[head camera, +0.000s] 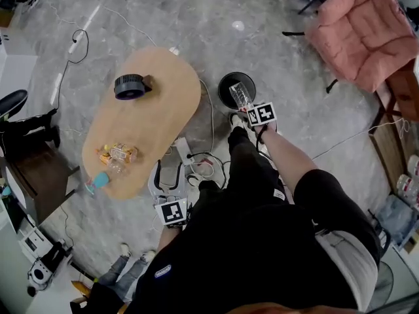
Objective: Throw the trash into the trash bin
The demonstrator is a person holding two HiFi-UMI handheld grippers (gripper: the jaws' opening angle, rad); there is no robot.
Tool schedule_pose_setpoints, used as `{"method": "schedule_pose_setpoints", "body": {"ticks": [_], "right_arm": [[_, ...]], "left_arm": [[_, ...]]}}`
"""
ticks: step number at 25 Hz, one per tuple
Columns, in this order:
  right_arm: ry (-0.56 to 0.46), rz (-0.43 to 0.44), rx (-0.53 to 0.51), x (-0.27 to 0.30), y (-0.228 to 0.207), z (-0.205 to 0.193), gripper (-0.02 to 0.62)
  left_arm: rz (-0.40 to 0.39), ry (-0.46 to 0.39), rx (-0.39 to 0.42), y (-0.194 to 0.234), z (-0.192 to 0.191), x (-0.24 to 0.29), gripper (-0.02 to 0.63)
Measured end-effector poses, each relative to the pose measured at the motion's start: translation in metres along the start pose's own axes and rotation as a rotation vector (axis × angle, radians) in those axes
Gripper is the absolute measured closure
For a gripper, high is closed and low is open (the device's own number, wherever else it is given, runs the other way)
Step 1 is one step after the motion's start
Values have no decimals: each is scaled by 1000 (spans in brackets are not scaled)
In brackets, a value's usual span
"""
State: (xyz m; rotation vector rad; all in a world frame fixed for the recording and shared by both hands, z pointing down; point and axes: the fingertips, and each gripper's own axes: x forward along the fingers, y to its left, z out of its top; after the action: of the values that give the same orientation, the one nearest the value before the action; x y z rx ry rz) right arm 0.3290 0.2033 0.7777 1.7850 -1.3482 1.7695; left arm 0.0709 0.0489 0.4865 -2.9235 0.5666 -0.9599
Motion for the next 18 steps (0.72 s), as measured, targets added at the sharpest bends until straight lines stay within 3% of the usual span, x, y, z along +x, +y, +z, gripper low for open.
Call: {"method": "schedule_pose_setpoints", "body": {"ticks": [6, 12, 18], "right_arm": [[82, -12, 126, 58, -44, -14, 264], [304, -88, -19, 114, -87, -45, 264], [405, -87, -65, 180, -104, -48, 262]], "left_arm": [[25, 90, -7, 11, -26, 5, 334], [14, 157, -44, -1, -60, 16, 334], [-3, 201, -61, -8, -90, 30, 334]]}}
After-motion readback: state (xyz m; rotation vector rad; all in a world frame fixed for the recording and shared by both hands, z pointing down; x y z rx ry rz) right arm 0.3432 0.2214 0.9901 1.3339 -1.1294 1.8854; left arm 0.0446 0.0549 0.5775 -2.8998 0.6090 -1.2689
